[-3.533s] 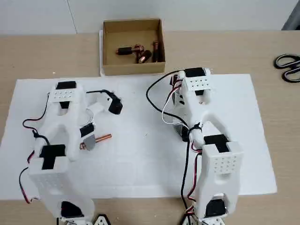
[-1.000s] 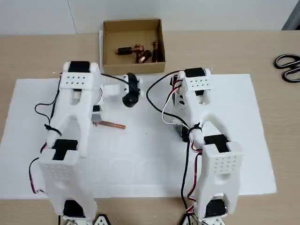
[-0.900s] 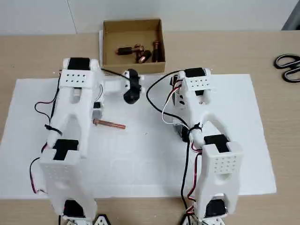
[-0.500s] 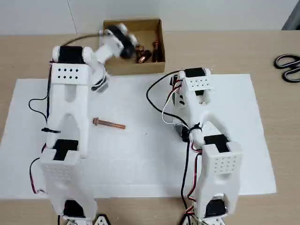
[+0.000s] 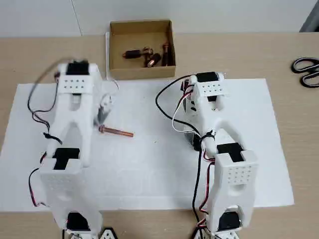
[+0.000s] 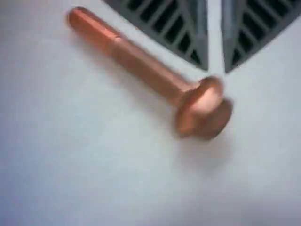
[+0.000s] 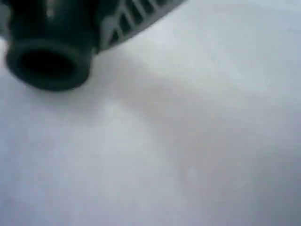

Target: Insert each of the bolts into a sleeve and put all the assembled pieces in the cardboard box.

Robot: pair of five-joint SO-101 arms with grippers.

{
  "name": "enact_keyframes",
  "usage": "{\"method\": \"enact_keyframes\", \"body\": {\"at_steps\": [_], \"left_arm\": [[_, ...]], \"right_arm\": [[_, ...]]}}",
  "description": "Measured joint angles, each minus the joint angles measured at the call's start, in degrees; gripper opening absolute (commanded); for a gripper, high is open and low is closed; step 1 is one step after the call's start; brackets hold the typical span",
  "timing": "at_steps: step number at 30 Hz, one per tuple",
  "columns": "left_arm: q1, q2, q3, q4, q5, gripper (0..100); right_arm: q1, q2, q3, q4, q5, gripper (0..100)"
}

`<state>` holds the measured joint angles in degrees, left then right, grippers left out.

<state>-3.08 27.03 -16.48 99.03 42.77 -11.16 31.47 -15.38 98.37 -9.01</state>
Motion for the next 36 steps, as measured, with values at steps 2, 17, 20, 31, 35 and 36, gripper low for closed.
{"method": "enact_keyframes", "body": {"at_steps": [2,17,20,31,35,36], "left_arm": [[0.3,0.0,4.0,-0.1,3.6,1],[0.4,0.0,5.8,-0.2,6.8,9],[0.4,0.0,4.9,-0.2,6.8,13],[3.4,-4.8,4.4,-0.3,6.8,13],[3.8,-2.0,4.4,-0.3,8.0,13],[3.8,-1.4,4.4,-0.3,8.1,13]], "right_arm": [[0.0,0.0,0.0,0.0,0.0,0.3],[0.0,0.0,0.0,0.0,0.0,0.3],[0.0,0.0,0.0,0.0,0.0,0.3],[0.0,0.0,0.0,0.0,0.0,0.3],[0.0,0.0,0.0,0.0,0.0,0.3],[0.0,0.0,0.0,0.0,0.0,0.3]]}}
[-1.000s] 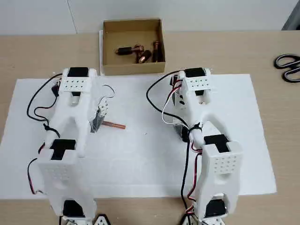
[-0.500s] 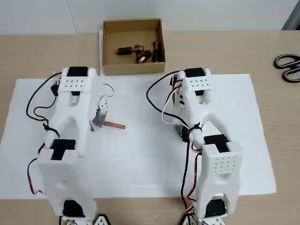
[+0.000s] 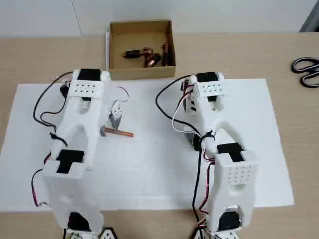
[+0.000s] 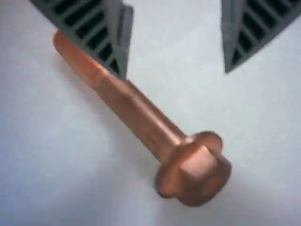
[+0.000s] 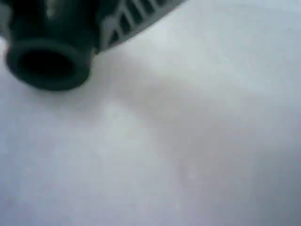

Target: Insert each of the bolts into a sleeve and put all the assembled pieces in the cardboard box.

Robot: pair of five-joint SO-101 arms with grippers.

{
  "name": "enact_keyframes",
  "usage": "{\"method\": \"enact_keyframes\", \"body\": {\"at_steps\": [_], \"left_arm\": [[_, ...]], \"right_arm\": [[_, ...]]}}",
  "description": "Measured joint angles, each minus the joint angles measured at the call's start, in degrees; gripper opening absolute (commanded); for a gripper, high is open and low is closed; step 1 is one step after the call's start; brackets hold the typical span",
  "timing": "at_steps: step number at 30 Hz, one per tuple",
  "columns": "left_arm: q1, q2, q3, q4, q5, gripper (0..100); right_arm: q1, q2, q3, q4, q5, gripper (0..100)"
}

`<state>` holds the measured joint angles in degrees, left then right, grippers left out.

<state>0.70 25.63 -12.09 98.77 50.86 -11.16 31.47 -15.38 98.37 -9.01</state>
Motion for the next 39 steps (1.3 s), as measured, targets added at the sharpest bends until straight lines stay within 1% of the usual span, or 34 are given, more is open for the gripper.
{"method": "enact_keyframes", "body": {"at_steps": [10,14,23,27,30,36,39], "left_arm": [[0.0,3.0,-0.4,-6.4,0.2,13],[-0.1,3.2,-0.4,-7.2,0.5,13],[-0.5,7.4,-2.5,-6.9,0.9,13],[-0.6,8.7,-2.1,-5.0,0.8,13],[-0.8,9.1,-2.6,-2.9,0.4,13],[-1.1,7.6,-1.7,-0.6,0.9,12],[-1.1,7.6,-1.7,-0.6,0.8,7]], "right_arm": [[0.0,0.0,0.0,0.0,0.0,0.3],[0.0,0.0,0.0,0.0,0.0,0.3],[0.0,0.0,0.0,0.0,0.0,0.3],[0.0,0.0,0.0,0.0,0.4,0.3],[0.0,0.0,0.0,0.0,2.5,0.3],[0.0,0.0,0.0,0.0,3.3,0.3],[0.0,0.0,0.0,0.0,3.3,0.3]]}}
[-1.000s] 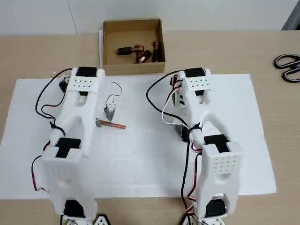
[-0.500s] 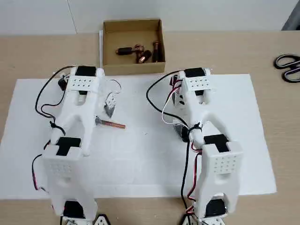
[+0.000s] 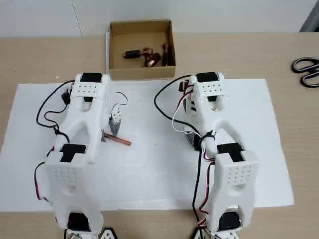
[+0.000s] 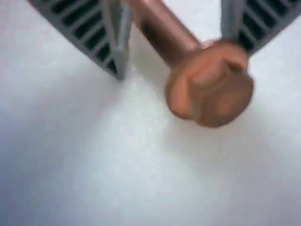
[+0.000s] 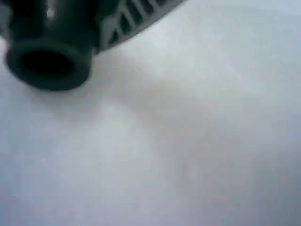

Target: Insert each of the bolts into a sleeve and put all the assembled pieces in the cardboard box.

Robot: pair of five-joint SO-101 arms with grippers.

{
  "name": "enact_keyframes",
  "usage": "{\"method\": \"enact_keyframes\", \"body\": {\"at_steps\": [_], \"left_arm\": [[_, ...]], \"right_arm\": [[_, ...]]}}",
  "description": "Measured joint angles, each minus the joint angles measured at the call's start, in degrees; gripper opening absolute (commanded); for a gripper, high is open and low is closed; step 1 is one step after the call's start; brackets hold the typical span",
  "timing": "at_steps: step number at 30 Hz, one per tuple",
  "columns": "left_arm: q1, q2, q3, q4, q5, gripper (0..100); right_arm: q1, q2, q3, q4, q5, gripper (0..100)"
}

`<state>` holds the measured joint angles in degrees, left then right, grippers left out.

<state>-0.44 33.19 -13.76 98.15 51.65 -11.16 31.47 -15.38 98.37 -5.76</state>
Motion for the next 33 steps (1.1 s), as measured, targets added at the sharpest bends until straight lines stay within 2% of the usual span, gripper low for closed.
{"method": "enact_keyframes", "body": {"at_steps": [3,10,20,26,33], "left_arm": [[0.1,0.0,0.0,-1.1,0.0,1],[0.0,0.0,0.1,-2.1,4.0,1],[0.4,0.2,-1.5,-1.0,4.6,1],[2.5,-1.5,-10.5,0.6,2.9,1],[6.1,-13.9,-16.3,1.1,-2.1,1]], "right_arm": [[0.0,0.0,0.0,0.0,0.0,0.3],[0.0,0.0,0.0,0.0,0.0,0.3],[0.0,0.0,0.0,0.0,0.0,0.3],[0.0,-0.9,0.0,0.0,0.4,0.3],[0.0,-9.3,0.0,0.0,0.4,0.3]]}}
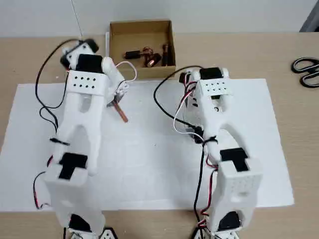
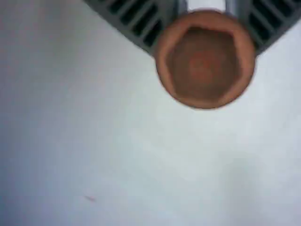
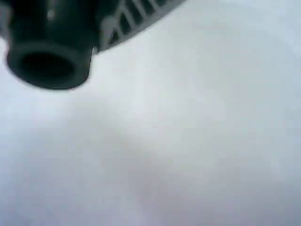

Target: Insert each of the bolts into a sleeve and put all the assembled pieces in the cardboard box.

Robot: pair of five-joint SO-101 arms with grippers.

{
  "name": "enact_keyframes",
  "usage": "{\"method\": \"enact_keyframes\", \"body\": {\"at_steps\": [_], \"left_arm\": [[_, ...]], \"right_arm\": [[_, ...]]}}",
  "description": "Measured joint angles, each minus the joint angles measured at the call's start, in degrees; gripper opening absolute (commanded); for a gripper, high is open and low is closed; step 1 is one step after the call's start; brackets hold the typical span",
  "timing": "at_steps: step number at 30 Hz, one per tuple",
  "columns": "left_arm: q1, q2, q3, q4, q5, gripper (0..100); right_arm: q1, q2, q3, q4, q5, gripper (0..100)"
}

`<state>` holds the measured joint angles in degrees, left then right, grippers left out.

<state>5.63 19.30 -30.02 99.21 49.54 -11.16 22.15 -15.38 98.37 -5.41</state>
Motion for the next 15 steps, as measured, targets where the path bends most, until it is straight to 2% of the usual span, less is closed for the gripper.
{"method": "enact_keyframes", "body": {"at_steps": [8,15], "left_arm": [[0.7,-12.7,-0.1,0.2,-3.4,1],[1.3,-24.9,-0.1,0.2,-10.1,1]], "right_arm": [[-0.6,-13.5,1.1,0.0,0.0,0.3],[-7.4,-31.9,11.1,0.0,0.0,0.3]]}}
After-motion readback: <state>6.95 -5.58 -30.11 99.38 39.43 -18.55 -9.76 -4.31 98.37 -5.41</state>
